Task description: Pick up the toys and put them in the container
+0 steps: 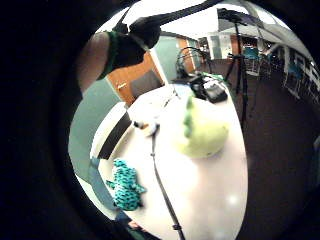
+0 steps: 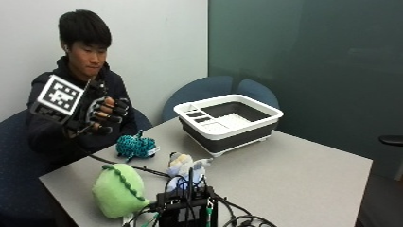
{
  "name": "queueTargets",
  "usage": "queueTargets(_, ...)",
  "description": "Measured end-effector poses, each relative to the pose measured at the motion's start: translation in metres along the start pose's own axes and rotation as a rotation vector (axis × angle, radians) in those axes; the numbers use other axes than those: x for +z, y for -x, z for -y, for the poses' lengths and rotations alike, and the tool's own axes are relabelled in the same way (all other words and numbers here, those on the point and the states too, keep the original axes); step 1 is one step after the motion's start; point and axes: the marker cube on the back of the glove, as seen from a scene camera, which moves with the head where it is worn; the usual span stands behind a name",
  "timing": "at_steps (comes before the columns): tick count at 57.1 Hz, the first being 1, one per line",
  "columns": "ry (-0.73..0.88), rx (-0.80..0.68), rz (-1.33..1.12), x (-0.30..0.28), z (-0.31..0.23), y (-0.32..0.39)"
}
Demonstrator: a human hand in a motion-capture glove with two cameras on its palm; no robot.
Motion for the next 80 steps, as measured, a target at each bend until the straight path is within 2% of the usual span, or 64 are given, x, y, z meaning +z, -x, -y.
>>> queueTargets(13,0.292,0.013,-0.048,0.023,0.034,0.037)
queueTargets(22,0.564,0.019,-0.279,0.042,0.056,0.048)
queueTargets(28,0.739,0.026,-0.519,0.056,0.074,0.056)
queueTargets(34,0.807,0.034,-0.68,0.073,0.095,0.059)
queueTargets(41,0.848,0.045,-0.698,0.117,0.096,0.06)
queueTargets(50,0.985,0.188,-0.741,0.189,0.08,0.017)
queueTargets(60,0.953,0.221,-0.775,0.227,0.076,-0.042)
queueTargets(73,0.729,0.121,-0.608,0.229,0.077,-0.06)
queueTargets(80,0.623,0.123,-0.582,0.219,0.078,-0.059)
